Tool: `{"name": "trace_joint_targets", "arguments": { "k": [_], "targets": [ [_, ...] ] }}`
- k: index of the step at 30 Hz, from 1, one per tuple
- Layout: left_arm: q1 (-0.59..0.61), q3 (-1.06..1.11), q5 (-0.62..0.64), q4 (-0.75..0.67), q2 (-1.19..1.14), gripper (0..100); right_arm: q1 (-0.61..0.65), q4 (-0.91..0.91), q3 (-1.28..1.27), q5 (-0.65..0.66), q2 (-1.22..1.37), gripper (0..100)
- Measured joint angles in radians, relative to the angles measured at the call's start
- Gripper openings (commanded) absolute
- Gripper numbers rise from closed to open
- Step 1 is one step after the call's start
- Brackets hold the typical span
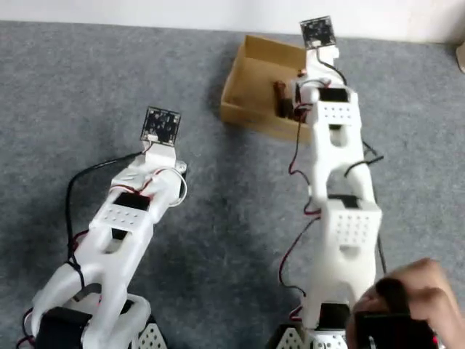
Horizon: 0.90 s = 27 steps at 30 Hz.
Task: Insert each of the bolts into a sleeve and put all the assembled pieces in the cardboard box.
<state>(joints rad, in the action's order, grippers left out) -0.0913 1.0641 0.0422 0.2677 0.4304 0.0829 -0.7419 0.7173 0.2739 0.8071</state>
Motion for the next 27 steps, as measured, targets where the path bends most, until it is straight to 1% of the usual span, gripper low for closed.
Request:
{"name": "trace_joint_targets", "arguments": {
  "k": [5,6,8,12,14,16,21,27],
  "targets": [
    [0.002,0.000,0.000,-0.018,0.000,1,0.003,-0.124,0.353,0.000,0.232,0.9],
    [0.002,0.000,0.000,-0.023,0.000,1,0.003,-0.157,0.414,0.000,0.267,2.2],
    [0.002,0.000,0.000,-0.023,0.000,1,0.002,-0.226,0.539,0.000,0.328,8.3],
    [0.002,0.000,0.000,-0.029,0.000,1,0.003,-0.371,0.740,0.000,0.407,27.0],
    [0.002,0.000,-0.005,-0.029,0.000,1,0.003,-0.440,0.835,0.000,0.433,33.4],
    [0.000,0.000,-0.005,-0.029,-0.003,1,0.003,-0.497,0.902,0.000,0.457,34.1],
    [0.000,0.000,-0.009,-0.029,-0.006,1,0.003,-0.614,0.931,0.000,0.470,33.8],
    [0.000,0.000,-0.009,-0.029,-0.006,1,0.002,-0.760,0.931,0.000,0.373,33.8]
  ]
}}
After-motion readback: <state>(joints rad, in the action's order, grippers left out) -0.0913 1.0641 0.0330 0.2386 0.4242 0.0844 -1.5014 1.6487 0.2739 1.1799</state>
